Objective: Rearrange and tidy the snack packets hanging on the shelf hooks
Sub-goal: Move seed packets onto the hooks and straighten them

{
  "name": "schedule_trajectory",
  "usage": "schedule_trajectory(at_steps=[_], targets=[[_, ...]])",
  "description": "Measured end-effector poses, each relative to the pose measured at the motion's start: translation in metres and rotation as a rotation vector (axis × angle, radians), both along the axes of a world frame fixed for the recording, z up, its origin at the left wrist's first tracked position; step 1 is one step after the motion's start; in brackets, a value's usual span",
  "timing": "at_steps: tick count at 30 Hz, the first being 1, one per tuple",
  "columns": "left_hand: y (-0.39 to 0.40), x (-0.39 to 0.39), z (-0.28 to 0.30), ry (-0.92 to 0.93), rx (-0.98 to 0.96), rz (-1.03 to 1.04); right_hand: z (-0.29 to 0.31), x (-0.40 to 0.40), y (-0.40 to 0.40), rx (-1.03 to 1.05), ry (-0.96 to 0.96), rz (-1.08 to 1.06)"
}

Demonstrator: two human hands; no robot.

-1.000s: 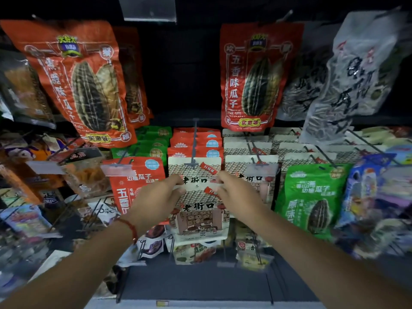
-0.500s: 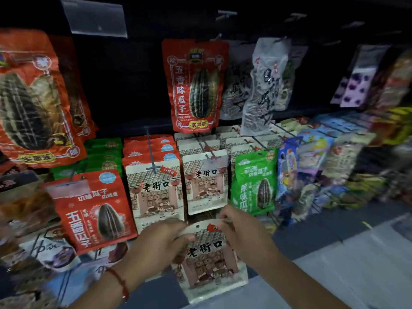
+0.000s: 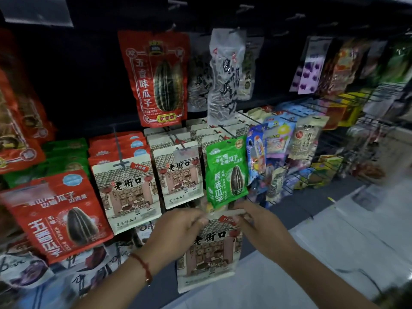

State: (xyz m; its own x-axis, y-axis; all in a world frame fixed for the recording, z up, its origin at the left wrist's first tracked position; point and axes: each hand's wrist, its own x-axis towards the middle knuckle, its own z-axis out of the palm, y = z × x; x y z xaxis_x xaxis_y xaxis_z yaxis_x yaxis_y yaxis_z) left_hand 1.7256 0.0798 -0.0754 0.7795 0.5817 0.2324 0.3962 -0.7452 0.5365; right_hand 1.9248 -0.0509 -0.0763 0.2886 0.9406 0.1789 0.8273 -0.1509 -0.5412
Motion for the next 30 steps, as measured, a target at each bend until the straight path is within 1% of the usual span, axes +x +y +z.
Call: schedule_trajectory(at_steps=[5, 8, 11, 14, 16, 18, 19, 21, 25, 28, 30], targets=[[0.0, 0.033, 0.003, 0.055, 0.039, 0.05, -0.007, 0.035, 0.012, 0.061, 0.027, 0.042], [0.004, 0.058, 0.003, 0.092, 0.044, 0.073, -0.017, 0.066, 0.026, 0.055, 0.033, 0.068], [0.012, 0.086, 0.002, 0.189, 0.152, 0.097, -0.022, 0.102, 0.043, 0.038, 0.045, 0.145], [0.022, 0.115, 0.0, 0.244, 0.184, 0.144, -0.019, 0.14, 0.064, -0.016, 0.043, 0.256], [0.027, 0.131, -0.002, 0.257, 0.181, 0.185, -0.013, 0.165, 0.082, -0.028, 0.098, 0.311], [0.029, 0.146, -0.005, 0.271, 0.182, 0.245, -0.004, 0.191, 0.103, 0.015, 0.137, 0.313], [0.029, 0.152, -0.006, 0.276, 0.18, 0.274, 0.001, 0.203, 0.117, 0.06, 0.122, 0.293], [0.028, 0.162, -0.008, 0.284, 0.161, 0.31, 0.009, 0.221, 0.147, 0.123, 0.018, 0.262], [0.026, 0.171, -0.004, 0.288, 0.138, 0.379, 0.016, 0.229, 0.212, 0.069, -0.304, 0.253], [0.025, 0.173, 0.001, 0.29, 0.151, 0.414, 0.008, 0.232, 0.247, 0.056, -0.41, 0.194], [0.026, 0.172, 0.002, 0.293, 0.163, 0.418, 0.005, 0.233, 0.258, 0.071, -0.468, 0.206]])
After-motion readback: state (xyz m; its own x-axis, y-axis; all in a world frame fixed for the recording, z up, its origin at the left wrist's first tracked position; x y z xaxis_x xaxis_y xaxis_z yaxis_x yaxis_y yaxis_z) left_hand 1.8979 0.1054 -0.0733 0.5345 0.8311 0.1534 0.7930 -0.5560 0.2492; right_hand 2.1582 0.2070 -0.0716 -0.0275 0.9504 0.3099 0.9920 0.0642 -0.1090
